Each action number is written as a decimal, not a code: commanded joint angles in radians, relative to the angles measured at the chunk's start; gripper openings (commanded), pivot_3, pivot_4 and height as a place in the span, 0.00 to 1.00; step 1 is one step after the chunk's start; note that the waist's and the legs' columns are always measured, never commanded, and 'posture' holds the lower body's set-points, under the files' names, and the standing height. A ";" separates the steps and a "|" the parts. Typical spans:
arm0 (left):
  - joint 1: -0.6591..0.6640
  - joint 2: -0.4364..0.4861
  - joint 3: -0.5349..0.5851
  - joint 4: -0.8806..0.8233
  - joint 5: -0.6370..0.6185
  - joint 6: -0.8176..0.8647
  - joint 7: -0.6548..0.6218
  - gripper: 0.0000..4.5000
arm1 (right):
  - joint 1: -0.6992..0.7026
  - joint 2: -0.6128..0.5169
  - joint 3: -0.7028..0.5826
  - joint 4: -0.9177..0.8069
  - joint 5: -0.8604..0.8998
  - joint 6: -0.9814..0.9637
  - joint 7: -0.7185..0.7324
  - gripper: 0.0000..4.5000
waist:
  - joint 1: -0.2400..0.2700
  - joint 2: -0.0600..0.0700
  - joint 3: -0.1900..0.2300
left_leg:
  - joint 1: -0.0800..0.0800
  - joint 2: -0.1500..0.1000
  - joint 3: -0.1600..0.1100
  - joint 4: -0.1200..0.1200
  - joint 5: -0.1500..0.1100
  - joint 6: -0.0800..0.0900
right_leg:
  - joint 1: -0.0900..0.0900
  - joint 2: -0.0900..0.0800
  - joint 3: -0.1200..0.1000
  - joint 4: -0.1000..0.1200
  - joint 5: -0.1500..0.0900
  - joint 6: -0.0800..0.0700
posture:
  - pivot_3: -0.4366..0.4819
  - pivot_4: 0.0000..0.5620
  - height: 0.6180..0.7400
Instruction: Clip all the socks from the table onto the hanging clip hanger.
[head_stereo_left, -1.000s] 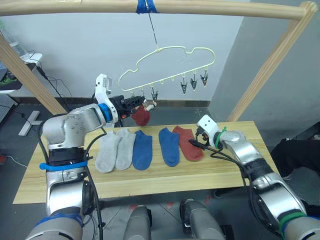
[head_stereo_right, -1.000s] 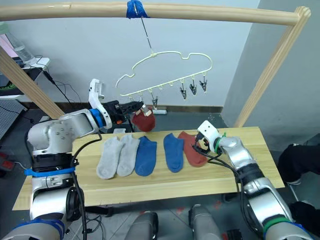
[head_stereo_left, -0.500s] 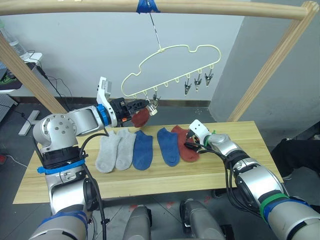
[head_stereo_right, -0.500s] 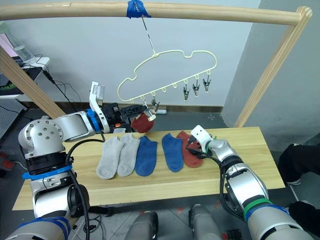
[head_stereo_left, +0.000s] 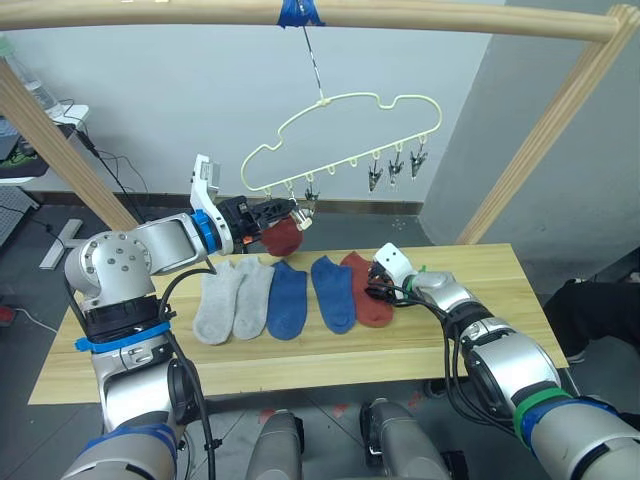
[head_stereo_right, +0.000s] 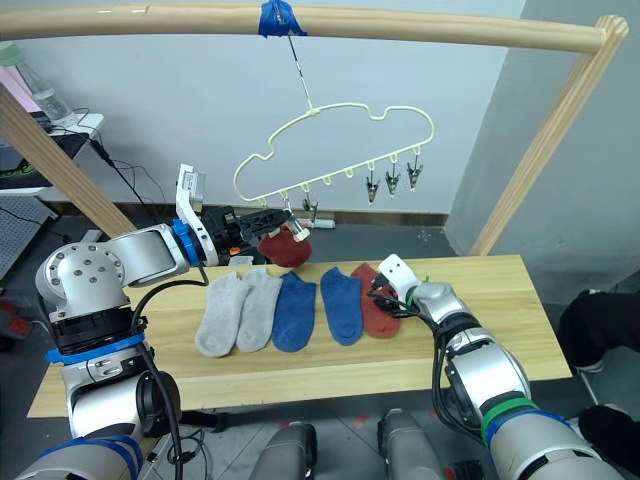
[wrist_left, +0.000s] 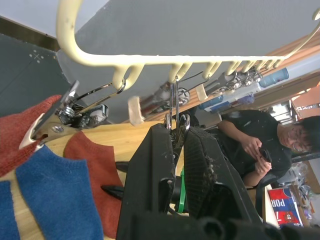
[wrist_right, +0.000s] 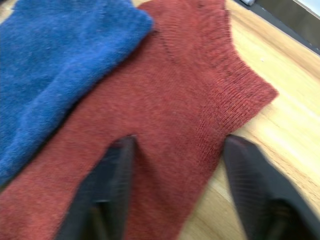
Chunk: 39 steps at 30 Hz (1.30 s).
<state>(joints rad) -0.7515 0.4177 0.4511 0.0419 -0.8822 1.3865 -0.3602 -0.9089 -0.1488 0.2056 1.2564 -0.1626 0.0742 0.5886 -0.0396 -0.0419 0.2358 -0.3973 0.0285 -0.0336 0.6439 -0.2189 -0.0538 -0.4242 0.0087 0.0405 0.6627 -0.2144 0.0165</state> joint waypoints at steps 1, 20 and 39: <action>-0.005 0.018 0.002 -0.036 -0.016 -0.013 -0.007 0.05 | 0.036 -0.007 0.012 0.011 -0.030 0.010 0.001 0.29 | 0.005 0.000 -0.001 | 0.001 0.000 0.000 0.000 0.000 0.000 | 0.000 0.000 0.000 0.000 0.000 0.000 | 0.57 0.30 1.00; -0.006 0.058 -0.037 0.005 -0.007 -0.063 -0.053 0.05 | 0.252 -0.291 0.065 -0.640 -0.027 -0.275 0.205 0.02 | 0.004 -0.002 -0.007 | -0.002 0.000 0.001 -0.002 0.000 0.000 | -0.001 -0.001 0.000 -0.004 0.000 0.001 | 0.55 0.28 1.00; -0.038 0.032 -0.040 0.024 -0.046 -0.042 -0.067 0.05 | 0.322 -0.173 0.083 -1.017 0.198 -0.219 0.388 0.02 | 0.013 -0.002 -0.008 | -0.002 0.000 -0.001 0.001 0.000 0.000 | -0.001 -0.001 -0.001 -0.003 0.002 0.003 | 0.54 0.26 1.00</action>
<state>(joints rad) -0.7643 0.4446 0.4066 0.0902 -0.8977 1.3456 -0.4060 -0.5727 -0.3273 0.3025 0.2427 0.0176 -0.1460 0.9883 -0.0264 -0.0441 0.2281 -0.3990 0.0285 -0.0343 0.6446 -0.2187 -0.0542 -0.4247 0.0082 0.0399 0.6602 -0.2128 0.0192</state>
